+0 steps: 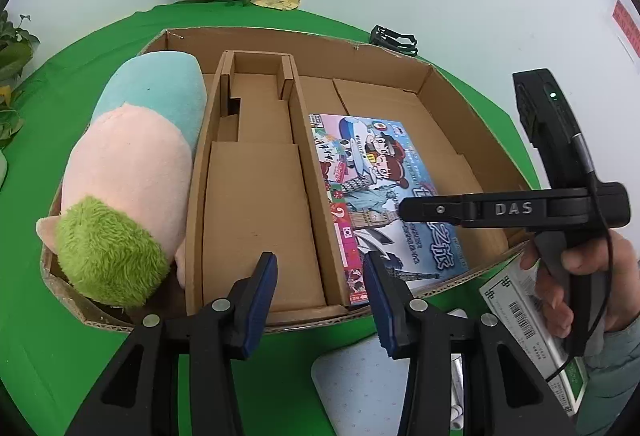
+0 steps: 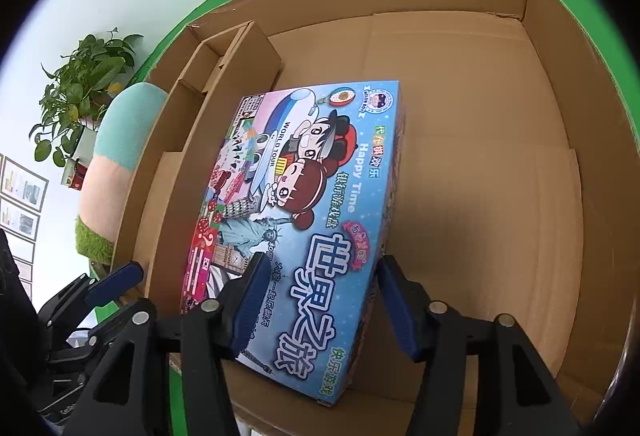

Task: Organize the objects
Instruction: 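Open the left gripper and release the game box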

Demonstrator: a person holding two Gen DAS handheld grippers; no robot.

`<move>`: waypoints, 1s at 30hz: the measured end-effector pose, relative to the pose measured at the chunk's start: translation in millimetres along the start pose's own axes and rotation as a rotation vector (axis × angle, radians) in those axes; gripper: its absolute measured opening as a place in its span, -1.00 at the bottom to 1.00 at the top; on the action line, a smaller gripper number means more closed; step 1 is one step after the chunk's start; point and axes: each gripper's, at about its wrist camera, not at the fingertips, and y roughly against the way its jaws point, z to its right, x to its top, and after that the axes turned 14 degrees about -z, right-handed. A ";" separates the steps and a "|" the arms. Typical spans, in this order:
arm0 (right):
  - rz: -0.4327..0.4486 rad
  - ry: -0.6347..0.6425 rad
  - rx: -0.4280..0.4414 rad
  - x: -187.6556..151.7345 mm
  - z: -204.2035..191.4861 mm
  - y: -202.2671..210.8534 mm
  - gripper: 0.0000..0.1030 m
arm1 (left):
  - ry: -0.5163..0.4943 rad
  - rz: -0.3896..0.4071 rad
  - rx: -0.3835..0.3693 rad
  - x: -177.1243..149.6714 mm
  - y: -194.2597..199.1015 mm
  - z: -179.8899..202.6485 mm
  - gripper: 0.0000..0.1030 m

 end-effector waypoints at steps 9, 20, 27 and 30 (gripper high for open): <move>0.075 -0.048 -0.022 -39.7 33.4 36.8 0.19 | 0.016 0.005 -0.007 2.3 -1.3 -3.6 -0.17; 0.017 -0.025 -0.123 -53.0 -1.3 19.3 0.19 | 0.013 -0.018 0.011 -2.0 6.0 -12.2 -0.18; 0.075 -0.040 -0.130 -53.8 0.2 30.4 0.56 | -0.012 -0.004 0.021 -0.5 10.0 -7.8 -0.13; 0.177 -0.037 -0.139 -66.8 -4.7 53.0 0.69 | -0.043 0.049 0.067 -6.4 21.0 1.0 0.18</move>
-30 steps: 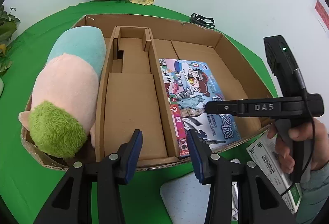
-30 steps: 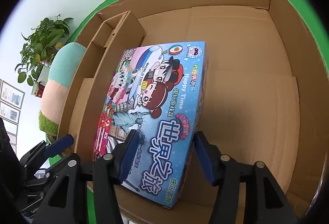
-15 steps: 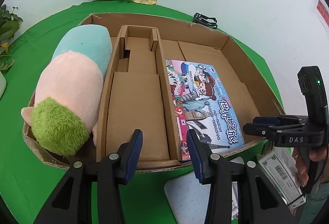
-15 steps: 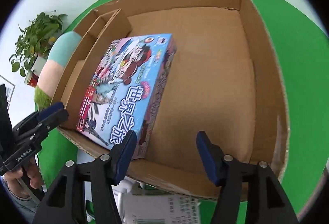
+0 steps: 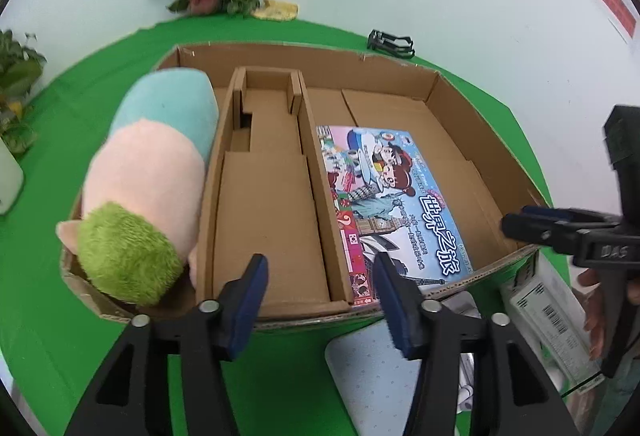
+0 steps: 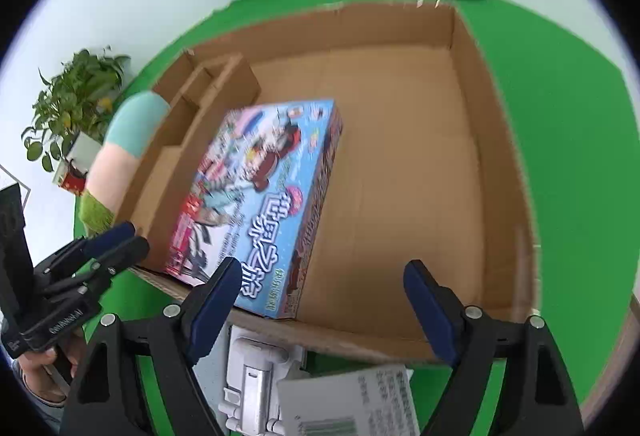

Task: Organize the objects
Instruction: 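Open the left gripper and release the game box, then move the right gripper to the white product box and grasp it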

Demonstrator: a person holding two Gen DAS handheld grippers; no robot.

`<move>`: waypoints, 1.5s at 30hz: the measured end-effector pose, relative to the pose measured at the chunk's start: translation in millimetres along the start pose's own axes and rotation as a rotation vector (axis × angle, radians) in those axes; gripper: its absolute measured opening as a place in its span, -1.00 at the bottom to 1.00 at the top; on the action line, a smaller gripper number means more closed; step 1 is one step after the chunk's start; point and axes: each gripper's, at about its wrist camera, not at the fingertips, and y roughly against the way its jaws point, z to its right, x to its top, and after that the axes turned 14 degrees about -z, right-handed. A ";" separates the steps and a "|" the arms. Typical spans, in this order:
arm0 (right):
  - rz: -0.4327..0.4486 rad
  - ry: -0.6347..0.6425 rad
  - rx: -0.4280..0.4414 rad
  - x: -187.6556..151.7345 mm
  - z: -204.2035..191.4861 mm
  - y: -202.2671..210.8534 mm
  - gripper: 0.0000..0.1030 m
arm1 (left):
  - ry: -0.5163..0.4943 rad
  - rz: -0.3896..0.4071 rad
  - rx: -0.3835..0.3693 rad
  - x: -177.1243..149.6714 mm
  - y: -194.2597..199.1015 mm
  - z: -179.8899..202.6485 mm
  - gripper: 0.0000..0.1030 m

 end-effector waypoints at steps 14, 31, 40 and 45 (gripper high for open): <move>0.169 0.015 0.045 -99.8 34.7 73.3 0.99 | -0.073 0.186 0.065 -48.3 67.5 34.6 0.99; 0.014 -0.141 0.063 -149.7 60.4 9.7 0.22 | -0.112 0.068 -0.110 -80.6 48.6 83.9 0.99; -0.016 -0.139 -0.005 -154.0 54.2 10.6 0.18 | -0.106 0.027 -0.147 -85.8 39.3 85.8 0.99; -0.040 -0.142 -0.026 -143.2 51.4 -0.7 0.30 | -0.098 0.018 -0.151 -87.5 38.0 79.7 0.99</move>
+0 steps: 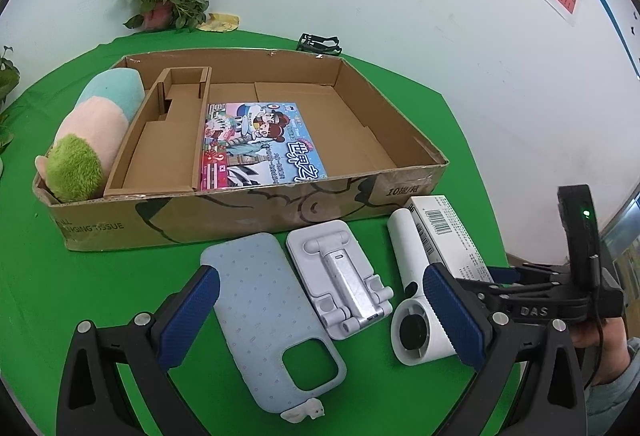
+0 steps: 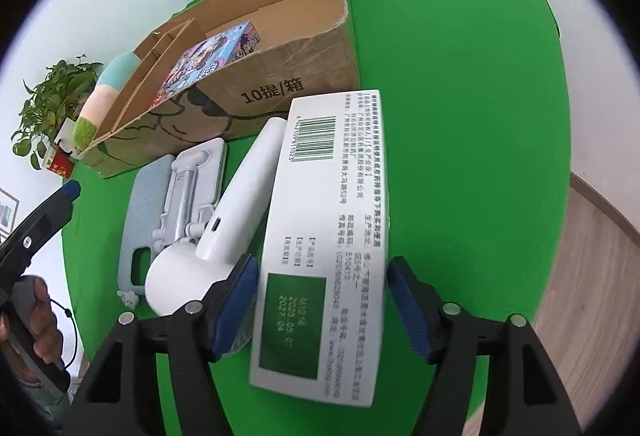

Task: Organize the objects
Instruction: 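Move the right gripper to the white product box and grasp it, then lift the white product box with the right gripper and carry it over the large box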

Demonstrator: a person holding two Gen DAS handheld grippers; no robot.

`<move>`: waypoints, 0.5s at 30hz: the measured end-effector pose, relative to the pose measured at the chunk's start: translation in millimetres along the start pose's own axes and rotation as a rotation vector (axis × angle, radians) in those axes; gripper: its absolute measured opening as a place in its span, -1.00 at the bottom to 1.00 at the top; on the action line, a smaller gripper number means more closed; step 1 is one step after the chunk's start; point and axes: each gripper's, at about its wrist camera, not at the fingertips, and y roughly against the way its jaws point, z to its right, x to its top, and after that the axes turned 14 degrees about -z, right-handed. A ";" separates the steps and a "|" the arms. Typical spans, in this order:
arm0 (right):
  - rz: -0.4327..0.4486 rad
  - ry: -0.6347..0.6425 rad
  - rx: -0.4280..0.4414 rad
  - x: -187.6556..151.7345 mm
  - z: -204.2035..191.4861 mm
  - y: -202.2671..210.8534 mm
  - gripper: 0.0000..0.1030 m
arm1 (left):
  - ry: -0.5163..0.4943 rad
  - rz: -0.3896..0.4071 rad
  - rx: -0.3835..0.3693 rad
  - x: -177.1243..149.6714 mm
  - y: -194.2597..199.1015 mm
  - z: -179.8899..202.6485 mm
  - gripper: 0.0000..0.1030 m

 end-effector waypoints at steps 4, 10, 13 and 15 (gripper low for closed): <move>-0.013 0.030 -0.083 8.6 -10.6 -8.9 0.28 | 0.000 -0.005 -0.002 -1.8 1.3 -3.2 0.99; 0.023 0.022 -0.111 -1.7 -9.2 0.3 0.24 | 0.006 0.003 -0.017 -2.3 3.8 -6.0 0.99; 0.063 0.017 -0.106 -8.4 -11.0 16.0 0.24 | 0.003 0.009 -0.028 -1.8 5.7 -5.1 0.99; 0.093 0.019 -0.099 -10.7 -15.7 29.3 0.24 | 0.004 0.013 -0.039 -2.3 7.7 -5.1 0.99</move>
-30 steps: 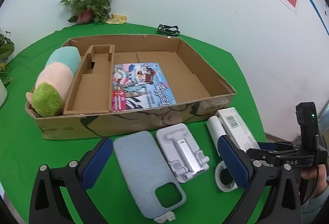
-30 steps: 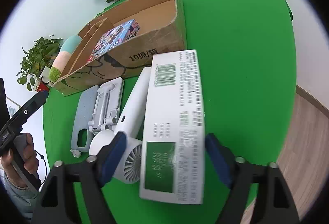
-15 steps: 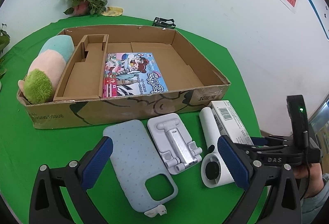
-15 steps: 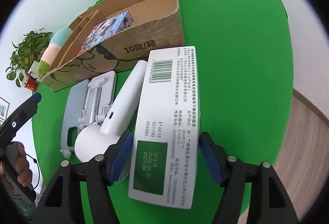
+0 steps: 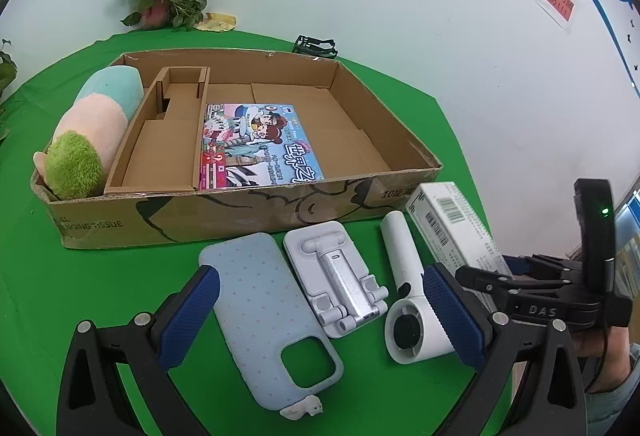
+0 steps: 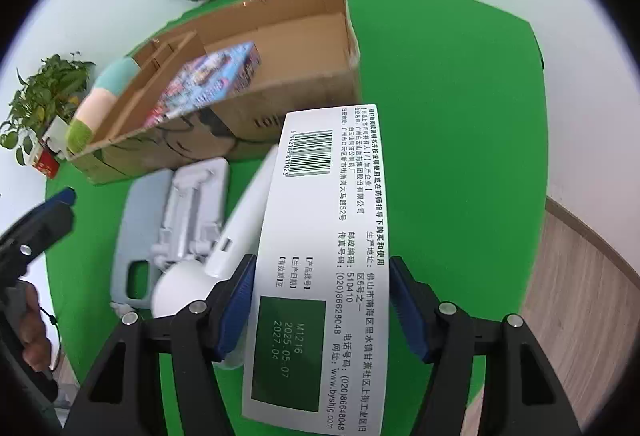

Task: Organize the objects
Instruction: 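Lift the white product box with the right gripper and carry it over the large box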

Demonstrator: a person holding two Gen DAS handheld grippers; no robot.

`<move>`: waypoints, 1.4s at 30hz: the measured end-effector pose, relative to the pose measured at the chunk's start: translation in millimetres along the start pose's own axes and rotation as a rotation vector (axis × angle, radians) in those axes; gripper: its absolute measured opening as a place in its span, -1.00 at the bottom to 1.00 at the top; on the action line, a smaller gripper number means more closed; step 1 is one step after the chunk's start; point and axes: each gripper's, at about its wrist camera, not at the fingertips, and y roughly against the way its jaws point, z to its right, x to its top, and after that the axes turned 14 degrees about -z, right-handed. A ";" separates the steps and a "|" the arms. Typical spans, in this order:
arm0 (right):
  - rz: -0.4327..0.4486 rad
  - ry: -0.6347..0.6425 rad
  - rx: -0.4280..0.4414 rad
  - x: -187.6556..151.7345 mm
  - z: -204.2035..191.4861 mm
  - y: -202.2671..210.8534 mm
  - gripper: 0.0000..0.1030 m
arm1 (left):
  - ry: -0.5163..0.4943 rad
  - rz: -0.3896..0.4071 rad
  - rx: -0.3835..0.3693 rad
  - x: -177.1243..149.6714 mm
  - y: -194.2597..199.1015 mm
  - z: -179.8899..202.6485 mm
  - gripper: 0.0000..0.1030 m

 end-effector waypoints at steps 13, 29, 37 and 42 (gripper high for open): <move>0.006 0.209 0.194 -24.4 -101.1 26.0 0.26 | 0.128 -0.049 -0.120 -17.1 12.7 -45.3 0.98; -0.080 0.357 0.217 -60.3 -153.6 -12.7 0.64 | 0.249 -0.213 -0.273 -64.0 -24.1 -80.7 0.67; -0.135 0.284 0.184 -75.3 -145.2 -17.4 0.64 | 0.191 -0.268 -0.314 -71.5 -31.6 -58.5 0.40; -0.170 0.257 0.212 -79.0 -149.7 -27.1 0.61 | 0.182 -0.297 -0.313 -75.5 -33.6 -53.0 0.38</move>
